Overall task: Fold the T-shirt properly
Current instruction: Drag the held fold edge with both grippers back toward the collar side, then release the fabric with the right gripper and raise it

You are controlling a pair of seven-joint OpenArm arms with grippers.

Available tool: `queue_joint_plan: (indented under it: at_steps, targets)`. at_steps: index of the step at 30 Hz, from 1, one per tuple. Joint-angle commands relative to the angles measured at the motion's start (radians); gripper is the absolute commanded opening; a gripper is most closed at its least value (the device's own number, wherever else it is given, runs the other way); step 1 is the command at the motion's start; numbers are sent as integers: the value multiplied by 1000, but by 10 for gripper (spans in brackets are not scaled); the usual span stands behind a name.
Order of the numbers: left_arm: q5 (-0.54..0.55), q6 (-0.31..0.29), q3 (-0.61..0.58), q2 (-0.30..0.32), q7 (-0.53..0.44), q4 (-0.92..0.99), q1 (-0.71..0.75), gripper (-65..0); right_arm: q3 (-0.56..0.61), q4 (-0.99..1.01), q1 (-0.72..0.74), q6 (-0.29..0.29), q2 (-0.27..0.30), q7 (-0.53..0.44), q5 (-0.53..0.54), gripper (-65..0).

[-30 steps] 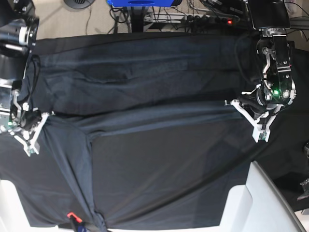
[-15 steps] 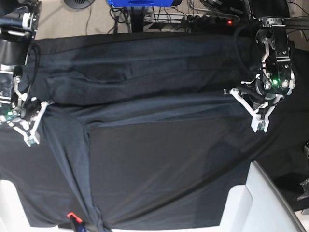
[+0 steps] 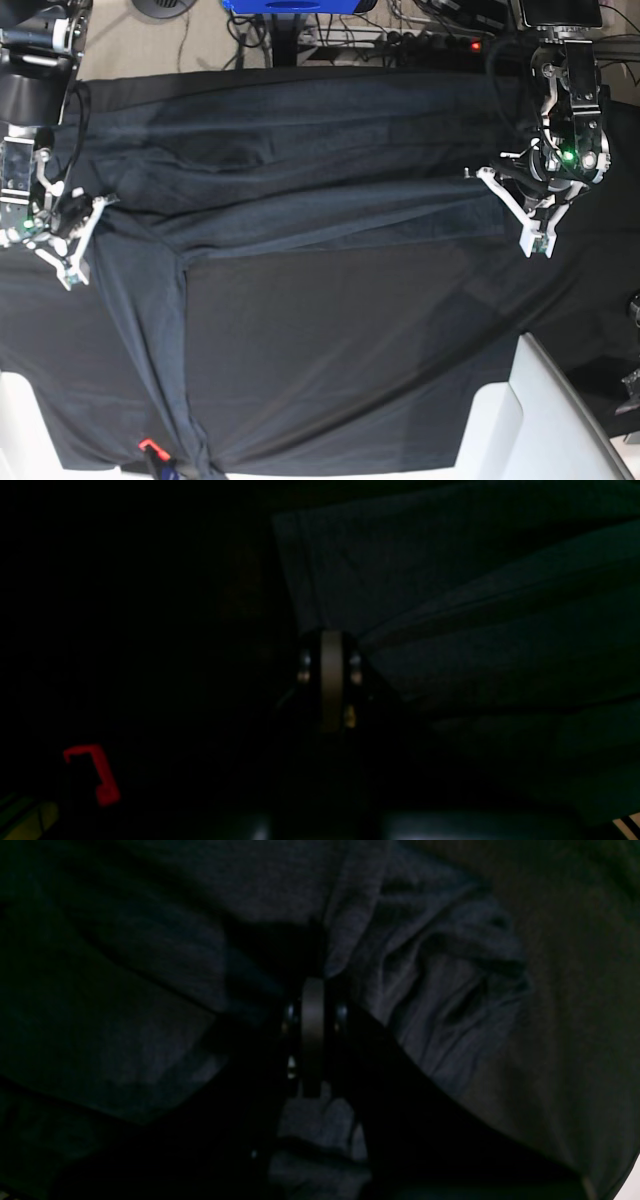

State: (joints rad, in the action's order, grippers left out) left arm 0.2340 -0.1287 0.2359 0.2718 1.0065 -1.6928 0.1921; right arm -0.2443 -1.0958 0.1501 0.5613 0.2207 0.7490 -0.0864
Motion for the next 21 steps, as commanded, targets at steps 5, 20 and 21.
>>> queue_joint_plan:
  at_steps: [5,20,21]
  targets:
    - [-6,4,6,14,-13,-10,-7,-650,-3,-16,10,-1,15,-7,0,-638]
    - [-6,4,6,11,-91,47,10,-650,-8,-53,9,-1,15,31,0,-419]
    - [-6,4,6,11,-91,47,10,-650,-30,-73,3,-1,15,30,1,-371]
